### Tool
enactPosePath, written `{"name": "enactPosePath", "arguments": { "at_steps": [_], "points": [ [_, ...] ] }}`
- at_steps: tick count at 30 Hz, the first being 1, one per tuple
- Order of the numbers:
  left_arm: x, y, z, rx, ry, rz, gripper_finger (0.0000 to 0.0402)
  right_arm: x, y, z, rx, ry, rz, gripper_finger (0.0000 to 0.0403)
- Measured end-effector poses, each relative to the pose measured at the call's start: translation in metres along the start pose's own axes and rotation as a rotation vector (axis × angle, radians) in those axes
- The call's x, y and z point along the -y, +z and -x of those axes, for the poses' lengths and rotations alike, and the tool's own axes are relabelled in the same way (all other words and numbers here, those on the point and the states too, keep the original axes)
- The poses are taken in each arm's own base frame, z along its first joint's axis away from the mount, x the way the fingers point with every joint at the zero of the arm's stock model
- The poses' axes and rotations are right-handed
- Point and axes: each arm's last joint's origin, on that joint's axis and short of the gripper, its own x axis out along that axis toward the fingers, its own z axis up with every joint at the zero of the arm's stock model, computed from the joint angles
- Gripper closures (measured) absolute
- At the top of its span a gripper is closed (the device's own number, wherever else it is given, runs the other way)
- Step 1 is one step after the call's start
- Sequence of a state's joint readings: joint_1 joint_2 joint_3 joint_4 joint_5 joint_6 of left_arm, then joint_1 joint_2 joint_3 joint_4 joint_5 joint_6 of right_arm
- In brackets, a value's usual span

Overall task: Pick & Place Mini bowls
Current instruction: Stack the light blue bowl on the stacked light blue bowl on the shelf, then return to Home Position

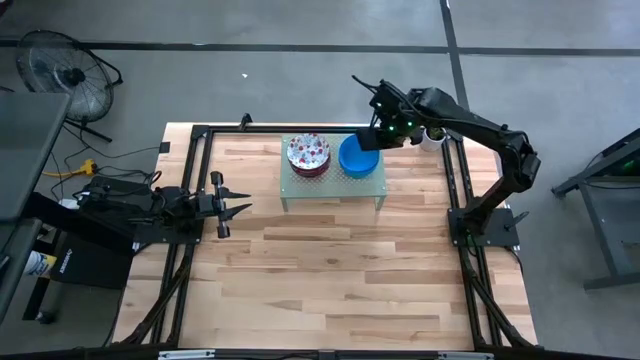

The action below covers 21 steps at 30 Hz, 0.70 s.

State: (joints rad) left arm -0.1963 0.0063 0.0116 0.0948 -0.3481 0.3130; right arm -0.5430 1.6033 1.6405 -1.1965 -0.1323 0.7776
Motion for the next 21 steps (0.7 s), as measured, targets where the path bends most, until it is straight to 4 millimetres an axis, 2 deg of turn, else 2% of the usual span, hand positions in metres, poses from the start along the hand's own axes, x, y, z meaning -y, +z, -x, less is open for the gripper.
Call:
{"name": "enactPosePath", "arguments": {
  "at_steps": [4, 14, 17, 21],
  "points": [
    [0.0, 0.0, 0.0, 0.0, 0.0, 0.0, 0.0305, -0.004, 0.002, 0.002, 0.019, 0.054, 0.031, 0.03],
    [0.0, 0.0, 0.0, 0.0, 0.0, 0.0, 0.0305, -0.001, 0.0, 0.004, 0.01, 0.043, 0.026, 0.03],
    [0.0, 0.0, 0.0, 0.0, 0.0, 0.0, 0.0305, 0.003, -0.002, 0.015, 0.007, 0.071, 0.051, 0.03],
    [0.0, 0.0, 0.0, 0.0, 0.0, 0.0, 0.0305, 0.011, -0.021, 0.046, 0.048, 0.064, 0.196, 0.03]
  ]
}}
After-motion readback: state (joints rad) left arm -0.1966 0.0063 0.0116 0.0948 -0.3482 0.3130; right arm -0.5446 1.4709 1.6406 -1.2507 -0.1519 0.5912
